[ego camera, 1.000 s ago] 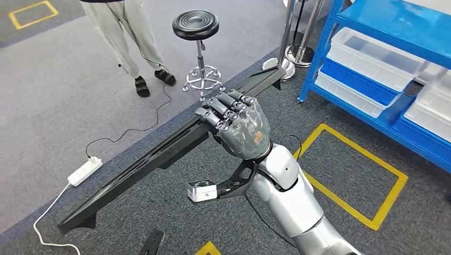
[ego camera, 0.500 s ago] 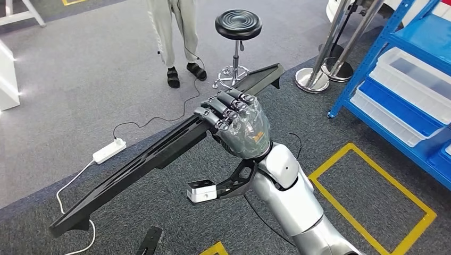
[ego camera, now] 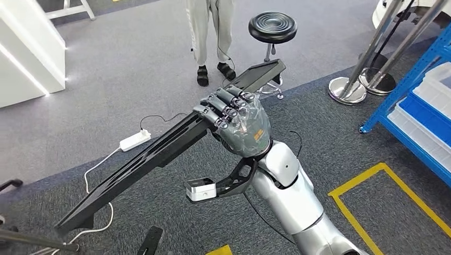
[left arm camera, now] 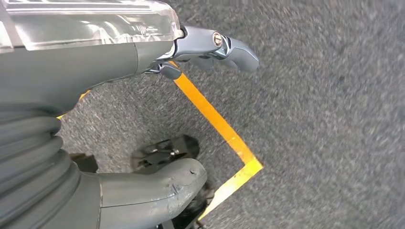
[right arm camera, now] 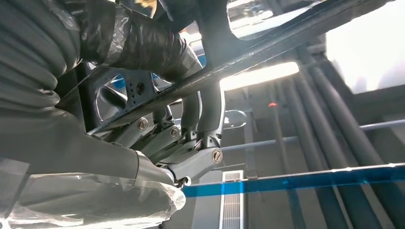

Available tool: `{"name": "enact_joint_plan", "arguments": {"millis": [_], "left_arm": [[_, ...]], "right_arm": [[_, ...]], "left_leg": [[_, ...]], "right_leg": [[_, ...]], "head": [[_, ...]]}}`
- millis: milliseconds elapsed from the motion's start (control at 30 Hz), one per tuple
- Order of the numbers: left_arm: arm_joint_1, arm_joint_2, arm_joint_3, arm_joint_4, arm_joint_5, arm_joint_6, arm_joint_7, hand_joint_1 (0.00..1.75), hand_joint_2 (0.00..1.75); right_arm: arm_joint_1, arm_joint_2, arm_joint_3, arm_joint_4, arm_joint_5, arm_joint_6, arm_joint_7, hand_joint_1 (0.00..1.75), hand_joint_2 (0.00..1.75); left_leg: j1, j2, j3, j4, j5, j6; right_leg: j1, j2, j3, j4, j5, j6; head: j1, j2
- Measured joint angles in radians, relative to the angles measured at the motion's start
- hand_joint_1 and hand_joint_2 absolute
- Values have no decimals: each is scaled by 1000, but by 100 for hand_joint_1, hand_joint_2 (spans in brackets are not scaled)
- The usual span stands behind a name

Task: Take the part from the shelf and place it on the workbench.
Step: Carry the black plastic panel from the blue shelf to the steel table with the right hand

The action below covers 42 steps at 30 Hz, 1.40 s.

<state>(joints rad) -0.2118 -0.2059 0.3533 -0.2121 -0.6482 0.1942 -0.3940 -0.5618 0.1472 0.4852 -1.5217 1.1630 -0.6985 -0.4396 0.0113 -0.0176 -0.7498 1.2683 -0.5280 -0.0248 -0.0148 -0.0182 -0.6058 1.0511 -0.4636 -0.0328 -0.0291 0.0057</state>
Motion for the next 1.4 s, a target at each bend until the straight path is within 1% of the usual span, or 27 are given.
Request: {"name": "enact_joint_plan", "arguments": {"millis": [33,67,100,167,233,300,333,400,467,500,533,567,600,667,733,800,833,867,900,967,1033,1067,1100,1167,1233,1333,1400], "left_arm": [[0,0,2,0,1,1,-2,0,175],[0,1,4,0,2,1,-4,0,175],[0,1,5,0,3,0,-6,0,175],[0,2,7,0,2,-3,-12,0,175],[-1,0,7,0,0,-5,-17,0,175],[2,-1,7,0,-1,-4,-18,0,175],[5,-2,8,0,-1,-4,-18,0,175],[6,-6,8,0,-1,-3,-18,0,175],[4,-9,8,0,-1,-4,-19,0,175],[3,-10,8,0,-1,-4,-19,0,175],[4,-11,9,0,-1,-5,-19,0,175],[5,-12,9,0,-1,-5,-19,0,175],[6,-12,9,0,-2,-6,-18,0,175],[6,-14,9,0,-4,-6,-17,0,175],[4,-16,9,0,-5,-6,-15,0,175],[6,-17,9,0,-6,-7,-15,0,175],[8,-18,9,0,-7,-7,-15,0,175],[9,-18,9,0,-8,-8,-15,0,175],[9,-19,9,0,-9,-8,-15,0,175],[5,-21,9,0,-11,-9,-14,0,175],[4,-21,9,0,-12,-10,-13,0,175],[6,-21,9,0,-13,-11,-12,0,175],[7,-21,9,0,-14,-11,-12,0,175],[8,-21,9,0,-15,-11,-11,0,175],[5,-21,9,0,-15,-10,-11,0,175],[7,-20,9,0,-15,-10,-11,0,175],[7,-20,10,0,-15,-10,-11,0,175]], "right_arm": [[-1,0,2,2,0,0,1,175,175],[-3,0,5,4,-1,0,3,175,175],[-6,0,8,6,0,0,7,175,175],[-14,0,14,8,6,0,17,175,175],[-19,0,15,8,9,0,24,175,175],[-20,0,16,9,9,0,25,175,175],[-21,0,17,9,9,0,25,175,175],[-24,-1,19,9,9,0,27,175,175],[-24,-5,20,11,8,0,30,175,175],[-23,-8,21,13,8,0,32,175,175],[-22,-11,21,14,9,0,32,175,175],[-22,-13,22,16,9,0,33,175,175],[-22,-14,23,17,9,0,33,175,175],[-26,-15,26,18,9,0,36,175,175],[-28,-17,28,19,9,0,39,175,175],[-30,-19,31,20,9,0,40,175,175],[-32,-19,33,20,9,0,40,175,175],[-34,-19,34,20,9,0,41,175,175],[-36,-19,36,20,9,0,42,175,175],[-38,-20,37,20,11,0,46,175,175],[-38,-22,38,20,16,0,51,175,175],[-37,-23,38,20,19,0,52,175,175],[-37,-23,38,20,21,0,53,175,175],[-37,-23,38,18,23,0,53,175,175],[-38,-23,38,16,23,0,53,175,175],[-39,-23,39,14,23,0,54,175,175],[-39,-23,41,12,23,0,54,175,175]], "left_leg": [[1,7,-15,25,0,0],[0,11,-11,12,17,2],[-1,18,13,-37,49,7],[-15,63,82,-172,104,26],[-30,95,116,-239,117,43],[-33,77,118,-248,117,53],[-30,64,124,-257,121,56],[-22,41,137,-275,128,64],[-18,16,142,-279,130,70],[-17,2,142,-278,130,71],[-17,-12,142,-276,129,71],[-16,-26,142,-273,127,70],[-15,-41,142,-268,124,68],[-12,-68,136,-253,115,59],[-9,-89,123,-238,110,48],[-4,-108,114,-237,111,35],[-3,-107,113,-235,110,29],[-4,-92,108,-223,103,24],[-4,-65,93,-192,87,19],[-3,-9,34,-76,34,9],[1,9,-24,28,4,4],[2,11,-29,32,14,3],[2,15,-11,-6,42,5],[-5,48,63,-145,104,14],[-16,77,108,-232,125,28],[-18,53,112,-248,125,46],[-12,32,122,-262,131,58]], "right_leg": [[2,-13,1,0,-2,-1],[3,-26,3,1,-5,-2],[5,-39,7,0,-8,-1],[9,-61,16,-1,-15,2],[13,-82,23,-3,-21,9],[14,-103,30,-9,-23,17],[14,-99,35,-9,-28,22],[10,-53,20,38,-61,31],[6,1,-41,158,-116,35],[5,11,-76,217,-134,38],[4,15,-100,249,-133,40],[2,16,-106,246,-113,42],[0,20,-94,206,-76,44],[-8,56,-47,82,-6,47],[-12,92,-22,17,13,47],[-9,87,-20,12,10,40],[-9,76,-16,8,11,34],[-9,65,-11,3,12,27],[-10,52,-5,-3,12,21],[-5,24,3,-6,8,12],[-1,-5,6,-5,3,9],[0,-18,8,-5,0,9],[1,-31,12,-4,-3,10],[4,-54,22,-4,-12,14],[8,-73,29,-6,-18,23],[9,-92,38,-12,-24,38],[6,-56,28,20,-48,47]], "head": [[0,0],[0,0],[0,0],[0,0],[0,0],[0,0],[0,0],[1,0],[2,0],[2,0],[2,0],[2,0],[2,0],[2,0],[2,0],[2,0],[2,0],[1,0],[0,0],[-1,0],[-1,0],[-1,0],[-1,0],[-1,0],[-1,0],[-1,0],[-1,0]]}}
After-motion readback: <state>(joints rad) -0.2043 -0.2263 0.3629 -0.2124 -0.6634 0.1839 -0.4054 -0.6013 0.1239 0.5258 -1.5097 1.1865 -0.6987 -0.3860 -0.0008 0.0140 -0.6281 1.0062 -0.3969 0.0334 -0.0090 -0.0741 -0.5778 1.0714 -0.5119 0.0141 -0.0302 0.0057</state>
